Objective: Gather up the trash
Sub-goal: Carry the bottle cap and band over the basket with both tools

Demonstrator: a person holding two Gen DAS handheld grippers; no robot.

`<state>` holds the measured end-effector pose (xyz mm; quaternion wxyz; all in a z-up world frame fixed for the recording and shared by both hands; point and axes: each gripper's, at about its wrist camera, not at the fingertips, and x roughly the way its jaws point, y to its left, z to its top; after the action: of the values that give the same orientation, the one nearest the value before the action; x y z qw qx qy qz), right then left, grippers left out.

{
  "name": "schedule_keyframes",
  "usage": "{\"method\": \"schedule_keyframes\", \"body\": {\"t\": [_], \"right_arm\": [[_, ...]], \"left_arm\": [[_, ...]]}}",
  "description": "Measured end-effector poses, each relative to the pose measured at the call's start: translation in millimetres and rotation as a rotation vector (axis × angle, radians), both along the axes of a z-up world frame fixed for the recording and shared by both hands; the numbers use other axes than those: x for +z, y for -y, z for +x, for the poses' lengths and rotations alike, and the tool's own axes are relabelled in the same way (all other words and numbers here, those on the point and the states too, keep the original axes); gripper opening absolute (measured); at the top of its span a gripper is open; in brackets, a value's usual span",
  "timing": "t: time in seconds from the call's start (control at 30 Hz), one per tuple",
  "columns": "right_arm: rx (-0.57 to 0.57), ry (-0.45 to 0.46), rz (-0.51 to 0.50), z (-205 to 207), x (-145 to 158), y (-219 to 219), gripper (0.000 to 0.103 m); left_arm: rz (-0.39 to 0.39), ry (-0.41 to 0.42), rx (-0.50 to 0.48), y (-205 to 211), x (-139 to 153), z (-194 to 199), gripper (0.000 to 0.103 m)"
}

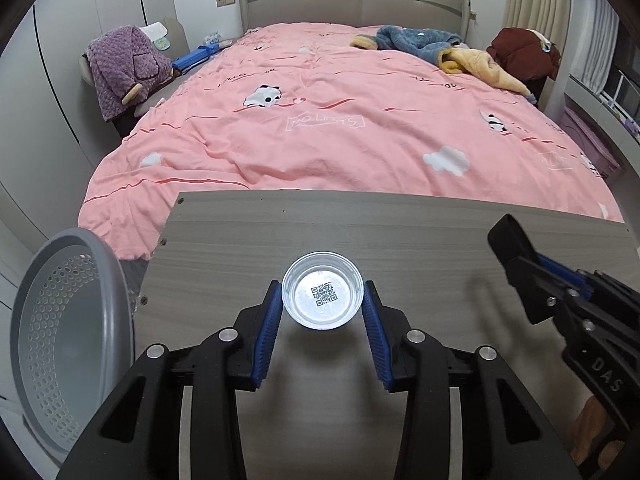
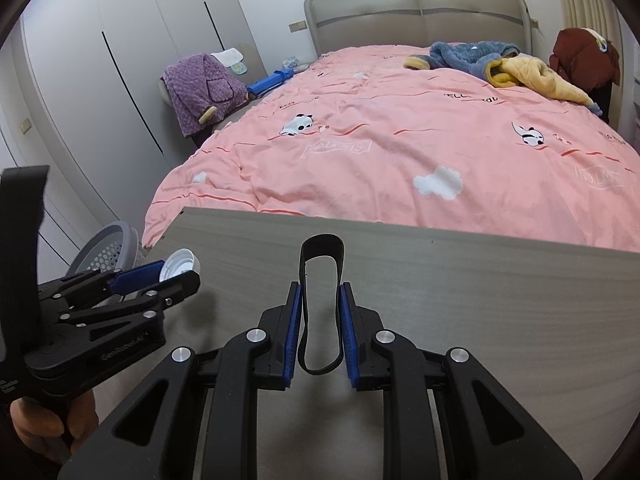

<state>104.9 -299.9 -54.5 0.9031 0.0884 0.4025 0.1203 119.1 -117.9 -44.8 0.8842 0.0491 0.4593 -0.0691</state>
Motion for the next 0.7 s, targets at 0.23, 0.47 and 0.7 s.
{"method": "schedule_keyframes", "body": {"t": [0.23, 0.47, 0.7], "right_arm": [[-0.004, 0.002, -0.011, -28.2, 7.6, -23.6, 0.019], [0.046, 0.014, -0.017, -45.9, 11.3, -69.6, 0.020], [0.145, 0.007, -0.050, -44.1, 12.3, -133.1, 0.019]], "left_arm": [[-0.037, 0.037, -0.002, -26.9, 17.7, -32.1, 0.039], [-0.041, 0.039, 0.038, -70.7, 18.1, -58.9, 0.039], [-0.052, 0.050, 0.135, -136.1, 18.8, -74.5, 0.039]]}}
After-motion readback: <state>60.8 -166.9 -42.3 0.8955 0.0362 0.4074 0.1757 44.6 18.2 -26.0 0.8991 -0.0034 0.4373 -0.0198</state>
